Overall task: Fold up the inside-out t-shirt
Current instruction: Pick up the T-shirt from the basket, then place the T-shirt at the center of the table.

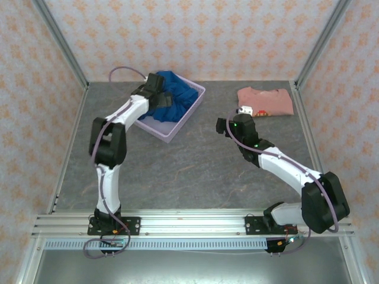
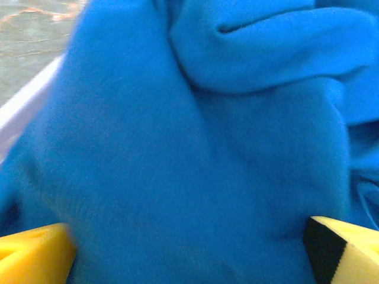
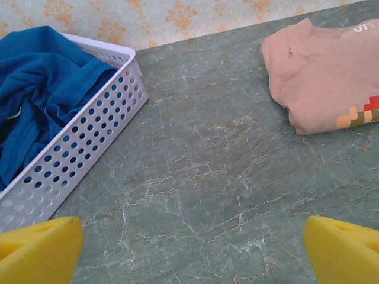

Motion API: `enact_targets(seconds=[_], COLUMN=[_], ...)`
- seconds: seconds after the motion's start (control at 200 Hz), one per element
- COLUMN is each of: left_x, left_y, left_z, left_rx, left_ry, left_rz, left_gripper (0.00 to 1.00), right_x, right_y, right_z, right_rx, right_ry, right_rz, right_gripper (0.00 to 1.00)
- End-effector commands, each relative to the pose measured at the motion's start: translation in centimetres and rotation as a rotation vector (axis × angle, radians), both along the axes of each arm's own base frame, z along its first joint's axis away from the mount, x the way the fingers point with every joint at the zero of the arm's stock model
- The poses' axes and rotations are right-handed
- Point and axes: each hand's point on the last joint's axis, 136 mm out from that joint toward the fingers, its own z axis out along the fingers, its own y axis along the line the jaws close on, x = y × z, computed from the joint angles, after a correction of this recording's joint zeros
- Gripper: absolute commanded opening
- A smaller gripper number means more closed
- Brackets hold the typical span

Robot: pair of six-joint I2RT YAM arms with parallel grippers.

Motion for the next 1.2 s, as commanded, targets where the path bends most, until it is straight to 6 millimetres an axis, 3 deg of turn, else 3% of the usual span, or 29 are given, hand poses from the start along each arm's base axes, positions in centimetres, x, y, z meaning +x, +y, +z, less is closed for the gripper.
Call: enact_targets(seconds=[0.0,0.14,0.21,0.26,0.35,0.44,0.565,0.681,0.781,0.911,1.031,1.116,1.196], left_x=[-0.2,2.4,3.1,3.6,4.4,4.4,1.9,-3.2,-8.0,-12.6,-15.8,-16.9,-17.3], left_y=[0.2,-1.9,-3.1,-3.8,-4.4,-4.5,-4.7,-5.7,-7.2,-10.3,-14.3,-17.3,-20.1], left_z=[-2.9,-4.8,-5.4,-4.7,-1.0,5.9,18.2,29.1,35.1,39.7,42.0,41.5,39.3], left_rx=[0.036,0.003,-0.016,-0.041,-0.068,-0.076,-0.14,-0.229,-0.277,-0.328,-0.367,-0.383,-0.404], left_ry=[0.157,0.166,0.181,0.164,0.085,-0.033,-0.26,-0.514,-0.652,-0.744,-0.774,-0.742,-0.677], left_rz=[-0.02,-0.058,-0.091,-0.111,-0.141,-0.167,-0.201,-0.256,-0.327,-0.45,-0.587,-0.657,-0.698], left_gripper=[1.0,0.9,0.71,0.57,0.28,0.0,0.0,0.0,0.0,0.0,0.0,0.0,0.0], right_x=[-0.5,-0.7,-0.7,-0.7,-0.9,-1.1,-1.6,-1.8,-2.2,-2.4,-3.3,-4.4,-5.8], right_y=[0.2,0.0,-0.2,-0.4,-0.9,-1.4,-2.6,-3.7,-4.7,-6.4,-8.5,-10.6,-12.8], right_z=[-0.7,-1.3,-1.4,-1.4,-1.3,-0.6,1.0,2.8,5.1,7.7,10.6,12.7,14.4], right_rx=[0.017,0.011,0.016,0.016,0.006,-0.008,-0.027,-0.066,-0.108,-0.151,-0.141,-0.127,-0.135], right_ry=[0.029,0.047,0.053,0.054,0.06,0.055,0.021,-0.012,-0.044,-0.046,-0.07,-0.096,-0.11], right_rz=[0.003,-0.008,-0.021,-0.035,-0.059,-0.079,-0.117,-0.147,-0.167,-0.199,-0.239,-0.295,-0.368], right_gripper=[0.96,0.96,0.96,0.97,0.97,0.97,0.98,1.0,0.99,0.99,0.99,1.0,1.0])
